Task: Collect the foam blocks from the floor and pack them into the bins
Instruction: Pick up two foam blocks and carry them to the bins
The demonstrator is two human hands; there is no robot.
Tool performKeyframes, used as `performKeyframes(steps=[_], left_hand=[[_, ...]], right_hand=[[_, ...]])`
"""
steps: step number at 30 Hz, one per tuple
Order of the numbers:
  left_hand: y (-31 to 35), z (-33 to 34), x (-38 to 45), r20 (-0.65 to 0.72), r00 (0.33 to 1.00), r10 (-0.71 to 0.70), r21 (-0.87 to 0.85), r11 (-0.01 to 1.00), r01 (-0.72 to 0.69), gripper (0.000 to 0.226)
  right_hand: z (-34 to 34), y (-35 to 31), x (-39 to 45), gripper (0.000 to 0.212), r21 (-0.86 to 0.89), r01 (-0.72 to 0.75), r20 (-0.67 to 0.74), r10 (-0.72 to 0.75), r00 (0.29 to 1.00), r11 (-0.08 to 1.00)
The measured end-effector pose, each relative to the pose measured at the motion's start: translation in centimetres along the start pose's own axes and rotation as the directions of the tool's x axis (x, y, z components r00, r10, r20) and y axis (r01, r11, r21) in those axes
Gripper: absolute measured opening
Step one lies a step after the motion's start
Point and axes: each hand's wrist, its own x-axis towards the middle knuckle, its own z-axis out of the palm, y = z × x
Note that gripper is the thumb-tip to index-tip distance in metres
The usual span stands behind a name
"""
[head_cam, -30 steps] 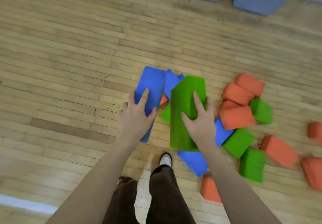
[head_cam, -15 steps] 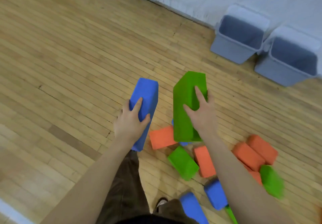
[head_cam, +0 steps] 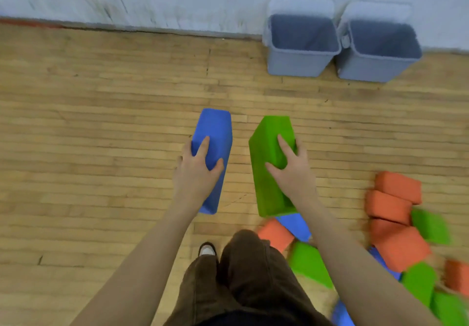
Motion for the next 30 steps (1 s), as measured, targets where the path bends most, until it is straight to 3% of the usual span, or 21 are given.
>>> performKeyframes(steps=[9, 16, 24, 30], left_hand=[[8.7, 2.5, 20.9, 0.08, 0.982, 0.173, 0.035, 0.984, -0.176, 0.06], [17.2, 3.1, 36.5, 0.072, 0.991, 0.117, -0.011, 0.993, -0.116, 0.059], [21.7, 4.4, 51.6, -0.001, 0.999, -0.042, -0.012, 0.999, 0.042, 0.06], [26.9, 7.7, 66.6, 0.023, 1.0, -0.017, -0.022, 1.0, 0.017, 0.06]], right_hand=[[-0.8, 1.8, 16.4, 0.074, 0.048, -0.247, -0.04, 0.249, 0.968, 0.968], [-6.0, -1.2, 36.6, 0.075, 0.022, -0.15, -0.038, 0.151, 0.988, 0.988], [-10.1, -6.0, 57.4, 0.073, 0.014, 0.025, -0.045, -0.024, 0.999, 1.0], [-10.2, -6.4, 72.5, 0.073, -0.041, -0.005, -0.014, 0.004, 1.0, 0.999]])
